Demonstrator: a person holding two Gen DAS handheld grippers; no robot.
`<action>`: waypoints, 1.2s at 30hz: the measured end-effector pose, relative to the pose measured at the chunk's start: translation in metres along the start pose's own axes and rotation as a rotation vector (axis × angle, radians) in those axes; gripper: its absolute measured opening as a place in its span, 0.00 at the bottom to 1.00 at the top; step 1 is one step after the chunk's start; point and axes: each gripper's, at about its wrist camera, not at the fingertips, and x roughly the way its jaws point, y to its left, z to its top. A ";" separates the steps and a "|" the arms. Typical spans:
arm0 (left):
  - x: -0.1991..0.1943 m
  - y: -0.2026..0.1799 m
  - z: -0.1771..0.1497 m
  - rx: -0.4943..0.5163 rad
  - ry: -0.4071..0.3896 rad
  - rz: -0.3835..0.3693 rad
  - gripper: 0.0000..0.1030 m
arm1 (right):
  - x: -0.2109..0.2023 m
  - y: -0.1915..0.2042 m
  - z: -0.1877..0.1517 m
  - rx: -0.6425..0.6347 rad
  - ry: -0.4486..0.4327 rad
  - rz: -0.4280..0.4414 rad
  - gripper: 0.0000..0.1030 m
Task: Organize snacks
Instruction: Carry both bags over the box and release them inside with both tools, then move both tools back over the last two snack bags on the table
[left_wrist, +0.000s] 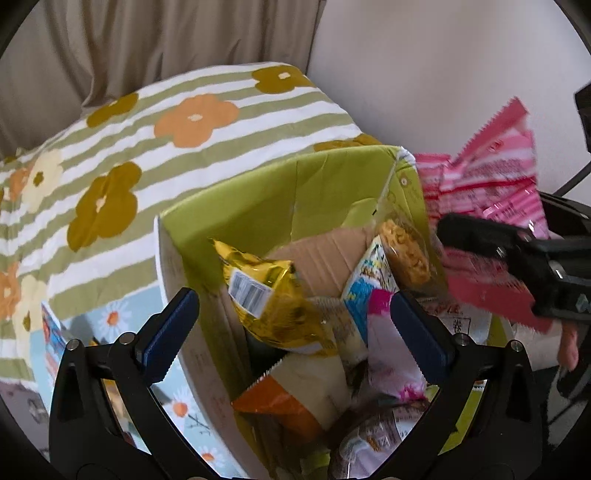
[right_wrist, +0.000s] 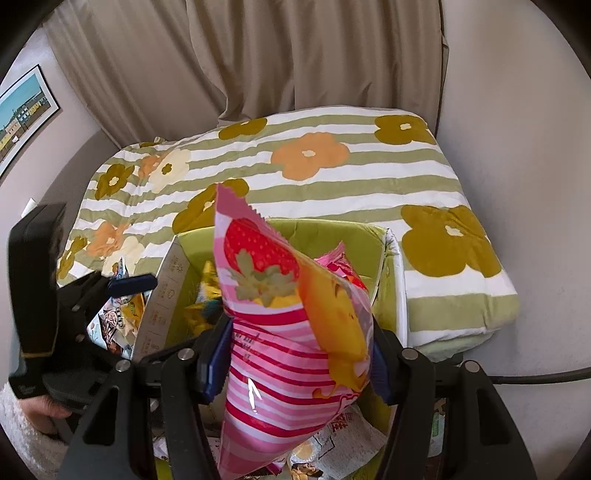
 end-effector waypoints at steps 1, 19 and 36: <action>-0.002 0.002 -0.002 -0.006 -0.003 0.000 1.00 | 0.002 0.000 0.001 0.000 0.002 -0.001 0.56; -0.027 0.029 -0.021 -0.089 -0.026 0.026 1.00 | 0.022 0.018 0.014 -0.041 -0.075 0.018 0.99; -0.096 0.037 -0.052 -0.137 -0.120 0.108 1.00 | -0.052 0.028 0.006 -0.049 -0.167 0.042 0.99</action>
